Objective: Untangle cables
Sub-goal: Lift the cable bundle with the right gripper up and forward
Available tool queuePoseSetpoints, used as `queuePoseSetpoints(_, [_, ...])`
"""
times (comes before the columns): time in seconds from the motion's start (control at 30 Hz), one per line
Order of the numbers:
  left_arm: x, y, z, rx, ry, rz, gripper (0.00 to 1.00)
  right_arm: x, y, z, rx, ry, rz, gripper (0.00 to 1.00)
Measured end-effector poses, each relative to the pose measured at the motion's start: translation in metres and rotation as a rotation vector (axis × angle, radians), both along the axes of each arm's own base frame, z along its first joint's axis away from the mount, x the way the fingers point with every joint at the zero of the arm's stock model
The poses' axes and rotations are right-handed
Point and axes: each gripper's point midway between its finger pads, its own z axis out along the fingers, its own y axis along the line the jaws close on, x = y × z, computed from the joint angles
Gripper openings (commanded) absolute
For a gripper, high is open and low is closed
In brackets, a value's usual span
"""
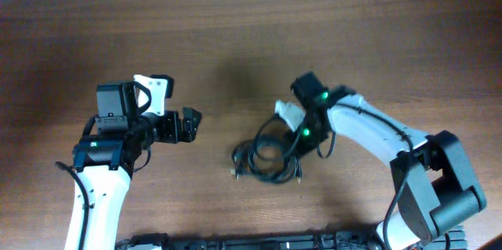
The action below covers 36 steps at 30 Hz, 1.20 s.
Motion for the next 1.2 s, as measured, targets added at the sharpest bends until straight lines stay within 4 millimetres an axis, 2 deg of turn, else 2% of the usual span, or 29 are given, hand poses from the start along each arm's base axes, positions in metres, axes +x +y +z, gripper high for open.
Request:
queuePoseSetpoints(0.13, [-0.007,-0.024,0.011,-0.087,-0.04,-0.148,0.99,0.042,0.0,0.039,-0.023,-0.114,-0.028,0.04])
queuePoseSetpoints(0.2, [-0.01,-0.031,0.015,-0.118,-0.057,-0.195,0.99,0.07,0.004,0.071,-0.024,-0.211,-0.041,0.04])
queuePoseSetpoints(0.27, [-0.012,-0.036,0.018,-0.145,-0.065,-0.225,0.99,0.089,0.008,0.095,-0.014,-0.284,-0.051,0.04])
queuePoseSetpoints(0.37, [-0.014,-0.041,0.022,-0.18,-0.064,-0.239,0.99,0.11,0.015,0.127,0.016,-0.37,-0.08,0.04])
queuePoseSetpoints(0.43, [-0.013,-0.043,0.024,-0.205,-0.056,-0.22,0.99,0.119,0.017,0.14,0.028,-0.399,-0.115,0.04])
queuePoseSetpoints(0.5, [-0.008,-0.044,0.028,-0.24,-0.052,-0.184,0.99,0.128,0.018,0.15,0.039,-0.417,-0.176,0.04])
queuePoseSetpoints(0.77, [0.012,-0.045,0.047,-0.39,-0.024,-0.009,0.99,0.153,0.011,0.162,0.108,-0.417,-0.381,0.04])
queuePoseSetpoints(1.0, [0.022,-0.045,0.058,-0.517,0.038,0.131,0.98,0.178,0.036,0.202,0.381,-0.426,-0.455,0.04])
queuePoseSetpoints(1.1, [0.025,-0.046,0.062,-0.577,0.079,0.194,0.99,0.183,0.05,0.221,0.497,-0.418,-0.463,0.04])
queuePoseSetpoints(1.2, [0.032,-0.046,0.069,-0.624,0.074,0.229,0.99,0.182,0.058,0.231,0.56,-0.386,-0.475,0.04])
